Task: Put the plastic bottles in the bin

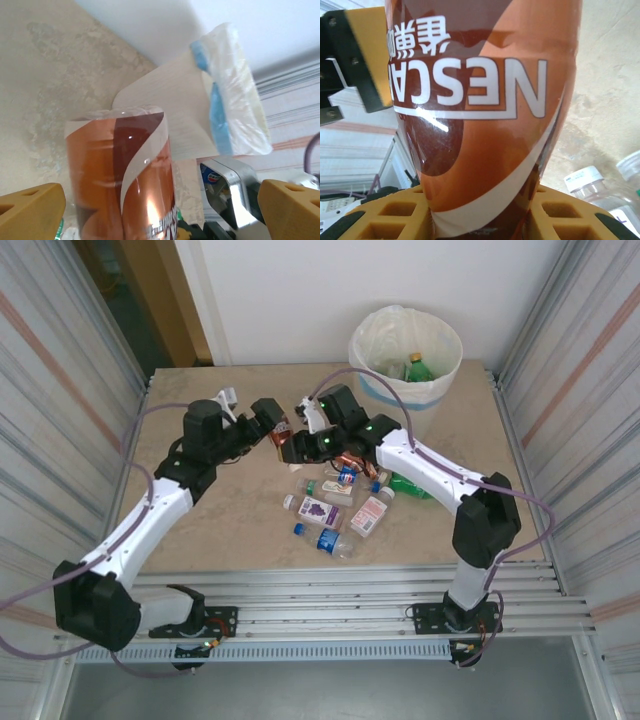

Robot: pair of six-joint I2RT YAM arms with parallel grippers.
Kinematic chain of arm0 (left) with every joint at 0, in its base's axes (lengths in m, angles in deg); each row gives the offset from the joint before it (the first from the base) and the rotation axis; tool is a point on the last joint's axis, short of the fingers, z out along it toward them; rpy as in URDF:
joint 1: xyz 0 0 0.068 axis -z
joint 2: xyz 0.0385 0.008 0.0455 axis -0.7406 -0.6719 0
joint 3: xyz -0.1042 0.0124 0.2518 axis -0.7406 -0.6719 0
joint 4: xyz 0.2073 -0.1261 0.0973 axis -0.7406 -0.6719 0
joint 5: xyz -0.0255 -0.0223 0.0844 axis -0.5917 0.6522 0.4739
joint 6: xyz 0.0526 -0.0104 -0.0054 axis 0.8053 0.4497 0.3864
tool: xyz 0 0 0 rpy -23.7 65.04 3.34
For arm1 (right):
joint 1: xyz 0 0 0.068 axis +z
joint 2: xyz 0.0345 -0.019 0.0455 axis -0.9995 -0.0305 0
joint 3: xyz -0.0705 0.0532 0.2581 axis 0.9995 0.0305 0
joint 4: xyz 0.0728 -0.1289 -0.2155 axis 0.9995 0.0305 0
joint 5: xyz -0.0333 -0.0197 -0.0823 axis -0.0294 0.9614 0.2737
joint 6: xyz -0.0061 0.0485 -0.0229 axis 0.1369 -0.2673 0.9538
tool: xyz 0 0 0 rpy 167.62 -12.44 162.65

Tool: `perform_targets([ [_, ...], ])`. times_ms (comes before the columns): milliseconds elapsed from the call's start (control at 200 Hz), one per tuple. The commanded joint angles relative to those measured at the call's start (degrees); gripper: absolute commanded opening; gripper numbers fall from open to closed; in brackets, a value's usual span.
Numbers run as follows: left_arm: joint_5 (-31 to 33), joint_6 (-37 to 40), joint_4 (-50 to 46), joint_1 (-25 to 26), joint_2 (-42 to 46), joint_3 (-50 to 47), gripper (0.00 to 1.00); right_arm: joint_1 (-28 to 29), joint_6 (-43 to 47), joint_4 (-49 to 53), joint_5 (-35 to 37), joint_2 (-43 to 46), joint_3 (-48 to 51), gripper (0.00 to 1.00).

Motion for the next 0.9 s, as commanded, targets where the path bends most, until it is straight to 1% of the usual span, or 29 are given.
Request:
perform_targets([
  [0,2.57,4.16,-1.75,-0.12,5.04,-0.03,0.99,-1.71,2.73,2.41,2.82,5.39,-2.41,0.16],
  [180,7.29,8.29,-4.43,-0.12,11.2,-2.07,0.99,-5.23,4.36,6.72,6.32,9.3,-5.5,0.16],
  [381,9.51,10.47,-4.55,-0.12,15.94,-5.43,0.99,-12.66,4.77,11.42,8.83,11.45,-11.37,0.16],
  [501,9.89,11.04,-4.84,-0.12,17.09,-6.3,0.99,-17.78,4.62,14.39,9.36,10.69,-15.81,0.17],
  [616,9.95,11.35,-5.16,-0.12,17.38,-6.53,0.99,-22.2,4.38,15.09,8.98,9.77,-17.58,0.17],
  [631,9.91,11.43,-5.21,-0.11,17.37,-6.53,0.99,-22.77,4.36,15.21,8.86,9.62,-19.45,0.17],
  [696,9.86,11.44,-5.46,-0.12,17.29,-6.53,0.99,-25.09,4.1,15.9,8.19,8.59,-21.36,0.17],
  [897,9.89,11.29,-5.58,-0.12,17.14,-7.17,0.99,-29.86,3.86,17.96,6.04,3.74,-27.09,0.17],
])
